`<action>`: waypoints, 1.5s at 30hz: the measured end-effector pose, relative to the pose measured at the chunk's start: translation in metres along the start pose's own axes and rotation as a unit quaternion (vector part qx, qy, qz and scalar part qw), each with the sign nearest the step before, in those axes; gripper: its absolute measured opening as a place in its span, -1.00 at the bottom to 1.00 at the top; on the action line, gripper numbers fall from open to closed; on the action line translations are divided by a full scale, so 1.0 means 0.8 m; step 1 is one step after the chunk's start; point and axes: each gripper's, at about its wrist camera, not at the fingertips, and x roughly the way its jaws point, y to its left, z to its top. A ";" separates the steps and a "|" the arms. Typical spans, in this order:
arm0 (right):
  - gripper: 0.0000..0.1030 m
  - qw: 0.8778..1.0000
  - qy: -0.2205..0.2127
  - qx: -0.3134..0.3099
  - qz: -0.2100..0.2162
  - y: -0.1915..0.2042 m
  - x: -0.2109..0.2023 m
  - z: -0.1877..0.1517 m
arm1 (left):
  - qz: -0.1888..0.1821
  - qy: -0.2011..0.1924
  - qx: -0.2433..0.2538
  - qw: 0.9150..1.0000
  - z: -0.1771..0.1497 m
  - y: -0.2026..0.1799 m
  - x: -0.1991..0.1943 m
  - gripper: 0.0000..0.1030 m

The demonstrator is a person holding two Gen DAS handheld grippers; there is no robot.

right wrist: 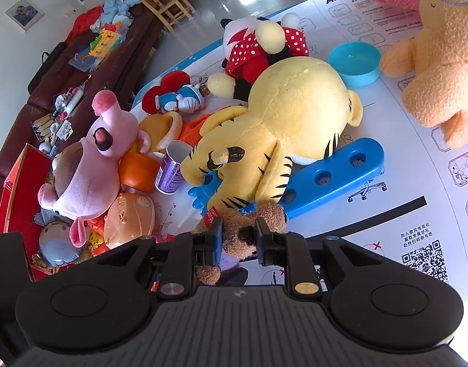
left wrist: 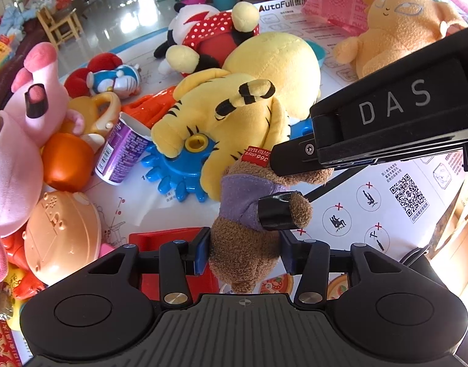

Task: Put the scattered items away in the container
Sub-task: 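Carry the brown teddy bear over the red box with both tools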

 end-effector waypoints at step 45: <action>-0.52 0.984 -0.077 -0.159 0.037 0.153 -0.088 -0.005 | 0.043 -0.100 -0.069 0.992 -0.008 0.077 -0.169 -0.09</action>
